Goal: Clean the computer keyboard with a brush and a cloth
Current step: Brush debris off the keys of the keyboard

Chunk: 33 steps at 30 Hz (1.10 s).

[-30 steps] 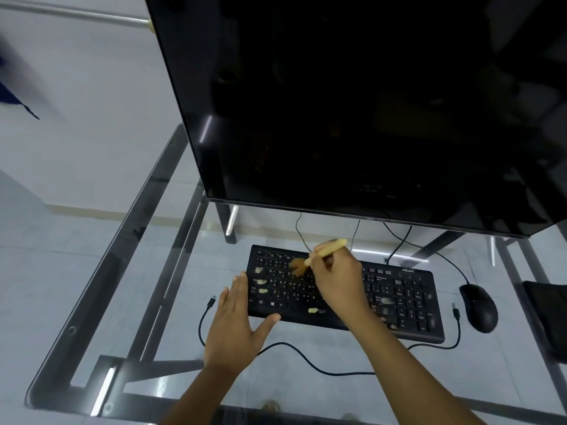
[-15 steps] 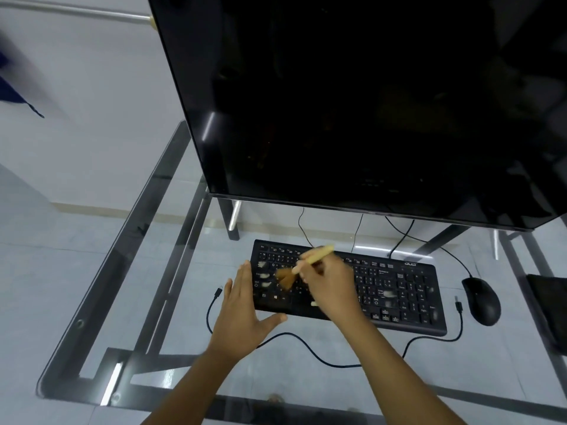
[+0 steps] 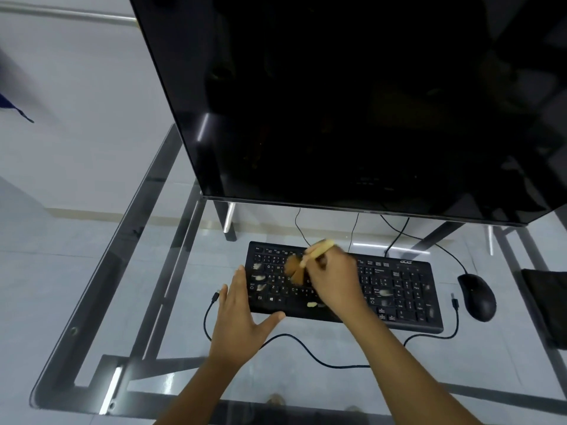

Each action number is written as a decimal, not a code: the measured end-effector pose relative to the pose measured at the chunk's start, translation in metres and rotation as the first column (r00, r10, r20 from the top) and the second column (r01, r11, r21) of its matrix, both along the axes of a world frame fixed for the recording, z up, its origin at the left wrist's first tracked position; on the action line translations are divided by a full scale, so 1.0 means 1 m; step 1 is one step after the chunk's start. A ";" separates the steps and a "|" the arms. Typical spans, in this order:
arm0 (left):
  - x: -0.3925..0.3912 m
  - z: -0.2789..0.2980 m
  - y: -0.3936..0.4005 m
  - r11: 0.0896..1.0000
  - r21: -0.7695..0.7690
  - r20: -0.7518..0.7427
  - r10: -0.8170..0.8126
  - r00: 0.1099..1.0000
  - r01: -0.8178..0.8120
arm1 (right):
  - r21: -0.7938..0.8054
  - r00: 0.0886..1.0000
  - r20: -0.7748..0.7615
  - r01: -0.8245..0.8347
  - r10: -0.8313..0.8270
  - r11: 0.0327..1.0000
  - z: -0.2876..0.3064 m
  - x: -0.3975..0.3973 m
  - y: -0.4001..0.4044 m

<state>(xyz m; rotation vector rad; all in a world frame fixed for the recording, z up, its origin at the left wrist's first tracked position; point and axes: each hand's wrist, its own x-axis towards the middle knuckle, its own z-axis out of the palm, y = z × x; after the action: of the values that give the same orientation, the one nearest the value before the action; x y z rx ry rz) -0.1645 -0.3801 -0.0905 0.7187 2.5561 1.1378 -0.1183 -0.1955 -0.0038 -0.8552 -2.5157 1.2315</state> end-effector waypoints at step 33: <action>0.009 0.003 -0.005 0.992 -0.101 0.015 0.073 0.997 -0.071 | 0.025 0.994 -0.020 -0.105 0.105 0.994 0.002 -0.054 -0.007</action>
<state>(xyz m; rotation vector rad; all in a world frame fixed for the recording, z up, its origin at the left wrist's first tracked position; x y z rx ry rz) -0.1552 -0.3847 -0.0871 0.5940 2.6214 1.0233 -0.1720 -0.2027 -0.0021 -0.7088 -2.5821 1.2326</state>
